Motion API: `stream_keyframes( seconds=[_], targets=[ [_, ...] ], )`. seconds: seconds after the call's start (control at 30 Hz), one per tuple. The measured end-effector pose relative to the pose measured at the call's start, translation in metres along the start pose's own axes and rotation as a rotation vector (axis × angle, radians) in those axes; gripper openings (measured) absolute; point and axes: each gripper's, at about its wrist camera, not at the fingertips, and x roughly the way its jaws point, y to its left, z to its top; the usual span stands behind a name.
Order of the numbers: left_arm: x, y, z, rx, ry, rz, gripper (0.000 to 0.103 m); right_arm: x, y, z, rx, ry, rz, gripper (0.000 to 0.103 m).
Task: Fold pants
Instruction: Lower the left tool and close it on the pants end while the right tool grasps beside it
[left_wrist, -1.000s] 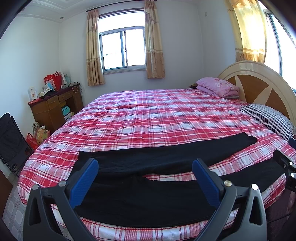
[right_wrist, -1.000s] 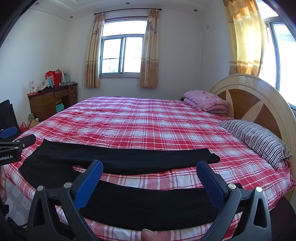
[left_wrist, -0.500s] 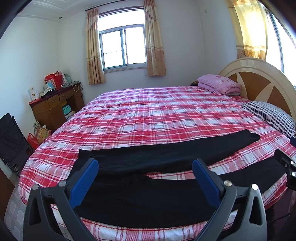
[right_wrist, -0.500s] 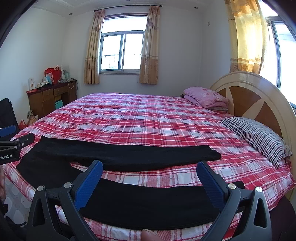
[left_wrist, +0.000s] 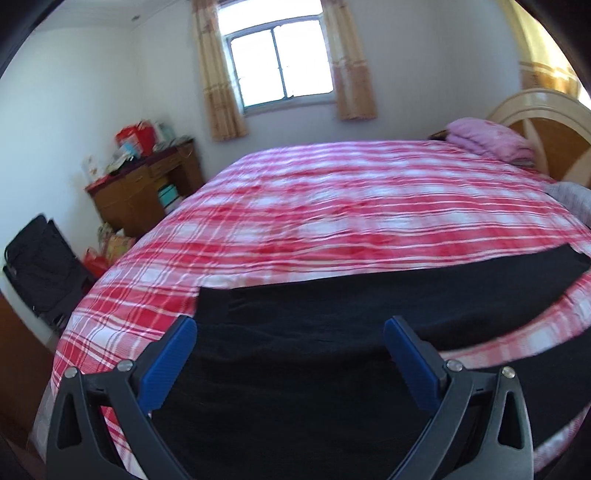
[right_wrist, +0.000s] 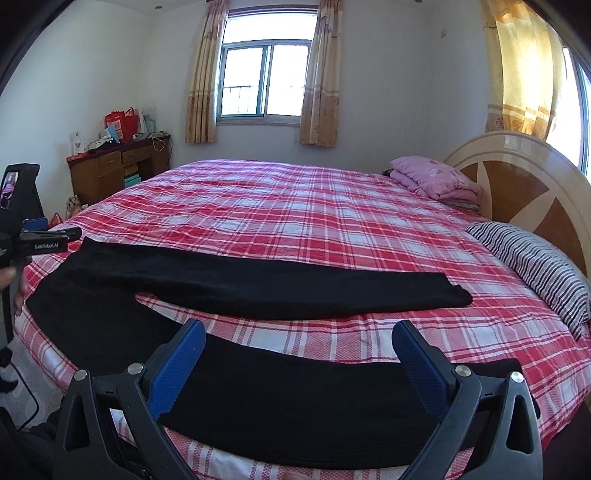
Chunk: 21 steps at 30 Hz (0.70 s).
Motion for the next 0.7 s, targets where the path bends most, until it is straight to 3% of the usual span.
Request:
stream_keyframes(
  seconds=[0.1, 0.23, 0.3, 0.33, 0.4, 0.43, 0.7],
  targets=[
    [0.037, 0.043, 0.005, 0.001, 0.025, 0.078, 0.103, 0.016, -0.006, -0.006, 0.01, 0.028, -0.004, 0.102],
    [0.077, 0.08, 0.009, -0.024, 0.088, 0.056, 0.097, 0.034, -0.018, -0.009, 0.034, 0.053, 0.006, 0.101],
    [0.097, 0.09, 0.01, -0.018, 0.126, 0.025, 0.083, 0.044, -0.023, -0.008, 0.039, 0.071, 0.004, 0.097],
    [0.107, 0.091, 0.011, -0.022, 0.155, 0.012, 0.079, 0.05, -0.028, -0.006, 0.038, 0.085, 0.003, 0.089],
    [0.125, 0.092, 0.012, -0.03, 0.204, -0.029, 0.06, 0.059, -0.036, -0.003, 0.038, 0.115, -0.002, 0.079],
    [0.135, 0.092, 0.01, -0.034, 0.235, -0.05, 0.057, 0.066, -0.043, -0.001, 0.044, 0.132, -0.006, 0.078],
    [0.184, 0.101, 0.003, -0.073, 0.332, -0.127, 0.056, 0.094, -0.094, 0.01, 0.08, 0.175, -0.088, 0.078]
  ],
)
